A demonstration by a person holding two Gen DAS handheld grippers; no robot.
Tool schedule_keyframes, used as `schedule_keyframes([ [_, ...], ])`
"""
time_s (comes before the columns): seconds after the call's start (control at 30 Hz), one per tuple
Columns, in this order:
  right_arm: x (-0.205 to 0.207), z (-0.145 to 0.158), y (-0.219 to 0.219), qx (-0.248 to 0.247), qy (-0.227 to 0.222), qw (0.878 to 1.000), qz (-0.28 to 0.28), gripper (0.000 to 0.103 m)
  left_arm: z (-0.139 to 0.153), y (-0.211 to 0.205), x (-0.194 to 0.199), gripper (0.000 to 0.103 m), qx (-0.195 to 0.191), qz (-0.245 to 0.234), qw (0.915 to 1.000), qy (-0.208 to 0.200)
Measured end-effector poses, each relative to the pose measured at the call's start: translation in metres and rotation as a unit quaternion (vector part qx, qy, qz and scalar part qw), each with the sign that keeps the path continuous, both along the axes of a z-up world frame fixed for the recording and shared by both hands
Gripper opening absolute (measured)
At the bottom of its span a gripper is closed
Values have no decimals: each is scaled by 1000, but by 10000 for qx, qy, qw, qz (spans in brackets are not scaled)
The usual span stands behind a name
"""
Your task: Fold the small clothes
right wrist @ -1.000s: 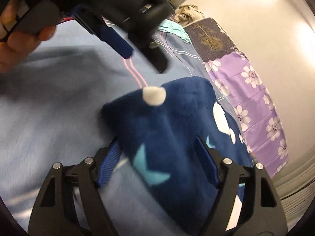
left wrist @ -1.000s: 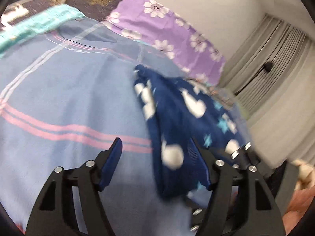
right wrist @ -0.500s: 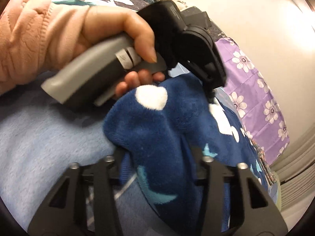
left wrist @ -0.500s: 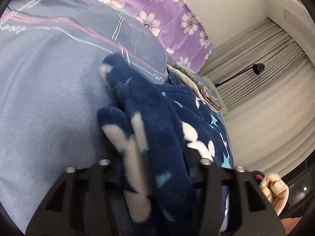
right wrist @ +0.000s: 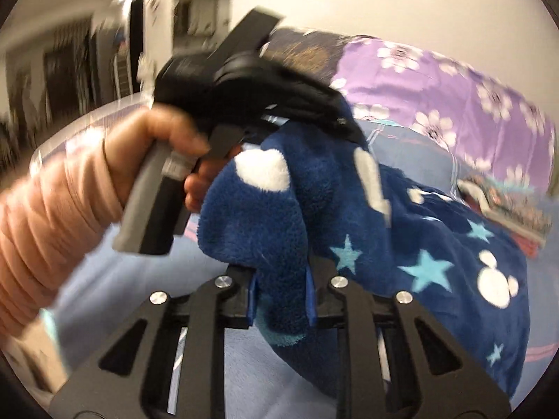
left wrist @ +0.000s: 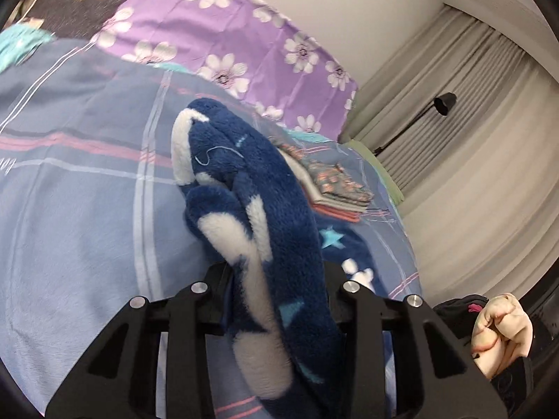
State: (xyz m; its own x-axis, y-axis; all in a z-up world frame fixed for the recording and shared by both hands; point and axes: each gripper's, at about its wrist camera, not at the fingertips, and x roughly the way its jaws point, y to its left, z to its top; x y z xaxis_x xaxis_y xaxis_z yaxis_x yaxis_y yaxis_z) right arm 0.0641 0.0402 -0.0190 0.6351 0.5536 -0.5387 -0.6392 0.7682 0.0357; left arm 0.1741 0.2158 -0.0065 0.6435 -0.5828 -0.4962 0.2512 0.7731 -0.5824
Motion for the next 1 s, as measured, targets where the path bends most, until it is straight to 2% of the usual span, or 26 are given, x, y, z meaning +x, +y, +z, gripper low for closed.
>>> schedule_keyframes([
  [0.13, 10, 17, -68, 948, 462, 9943, -181, 19, 31, -48, 5, 36, 335, -219, 9989, -241],
  [0.3, 33, 19, -152, 2012, 1016, 9739, -250, 18, 55, -133, 22, 36, 903, -680, 9928, -407],
  [0.4, 42, 5, -201, 2651, 1442, 9531, -248, 18, 52, -185, 38, 37, 1197, -1013, 9870, -348],
  [0.47, 46, -12, -233, 3074, 1773, 9344, -316, 18, 42, -215, 48, 39, 1376, -1194, 9829, -278],
  [0.5, 46, -22, -246, 3237, 1909, 9260, -370, 18, 31, -236, 55, 41, 1507, -1341, 9792, -195],
  [0.57, 52, -48, -280, 3650, 2294, 9007, -546, 18, 15, -260, 63, 44, 1671, -1469, 9749, -54],
  [0.6, 53, -56, -288, 3760, 2416, 8925, -600, 18, 1, -276, 68, 48, 1782, -1551, 9717, 51],
  [0.67, 56, -83, -310, 4005, 2806, 8688, -780, 18, -22, -300, 73, 51, 1996, -1662, 9654, 235],
  [0.73, 53, -109, -323, 4137, 3083, 8515, -932, 18, -41, -322, 68, 56, 2364, -1823, 9543, 131],
  [0.8, 47, -125, -330, 4202, 3222, 8419, -1043, 18, -43, -339, 61, 68, 2509, -2039, 9463, -48],
  [0.9, 48, -137, -336, 4342, 3346, 8297, -1055, 18, -45, -350, 56, 73, 2657, -2143, 9398, -180],
  [0.93, 50, -137, -337, 4319, 3344, 8308, -1068, 20, -45, -352, 55, 74, 2732, -2149, 9374, -217],
  [1.0, 47, -128, -334, 4109, 3198, 8460, -1150, 25, -46, -351, 53, 77, 2765, -2181, 9355, -274],
])
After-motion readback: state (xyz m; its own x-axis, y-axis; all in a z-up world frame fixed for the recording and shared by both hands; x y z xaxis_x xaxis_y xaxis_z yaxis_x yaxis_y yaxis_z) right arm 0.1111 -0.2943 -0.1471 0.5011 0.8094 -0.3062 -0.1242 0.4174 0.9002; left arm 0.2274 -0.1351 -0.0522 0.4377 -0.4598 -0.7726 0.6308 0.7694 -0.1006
